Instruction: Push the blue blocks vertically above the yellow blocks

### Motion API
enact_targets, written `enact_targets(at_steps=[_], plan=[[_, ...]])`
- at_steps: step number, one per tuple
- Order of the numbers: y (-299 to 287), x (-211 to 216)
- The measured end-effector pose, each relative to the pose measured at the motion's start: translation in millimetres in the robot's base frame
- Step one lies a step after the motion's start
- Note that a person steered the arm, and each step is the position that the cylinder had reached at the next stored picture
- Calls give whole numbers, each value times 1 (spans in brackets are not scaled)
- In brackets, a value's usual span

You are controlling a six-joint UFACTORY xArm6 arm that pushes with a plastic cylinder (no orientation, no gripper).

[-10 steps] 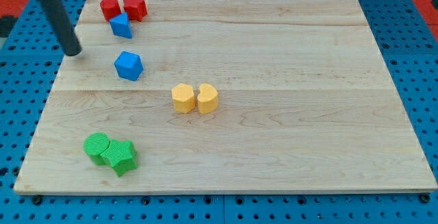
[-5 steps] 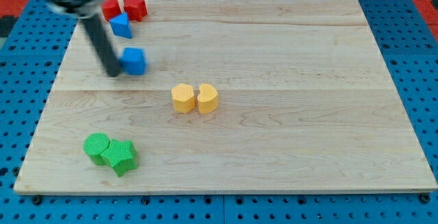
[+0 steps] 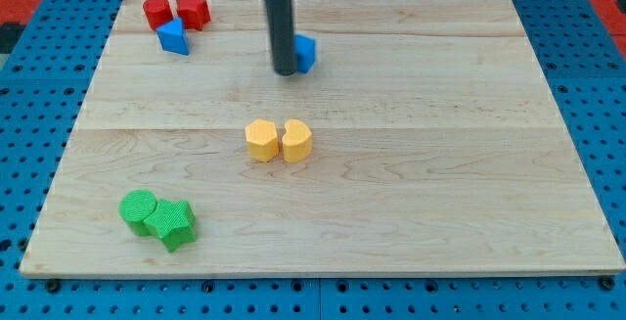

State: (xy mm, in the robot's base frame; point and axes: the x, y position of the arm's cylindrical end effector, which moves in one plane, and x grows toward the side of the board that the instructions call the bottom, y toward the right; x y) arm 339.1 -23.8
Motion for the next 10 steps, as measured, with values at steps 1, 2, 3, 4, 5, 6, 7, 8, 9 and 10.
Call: enact_targets(at_steps=[1, 2, 3, 4, 5, 6, 7, 8, 9, 10], plan=[[-90, 22], [-205, -13], [-227, -69], [-176, -65], [-107, -44], [-132, -36], [-151, -10], [-120, -2], [-55, -2], [-36, -2]])
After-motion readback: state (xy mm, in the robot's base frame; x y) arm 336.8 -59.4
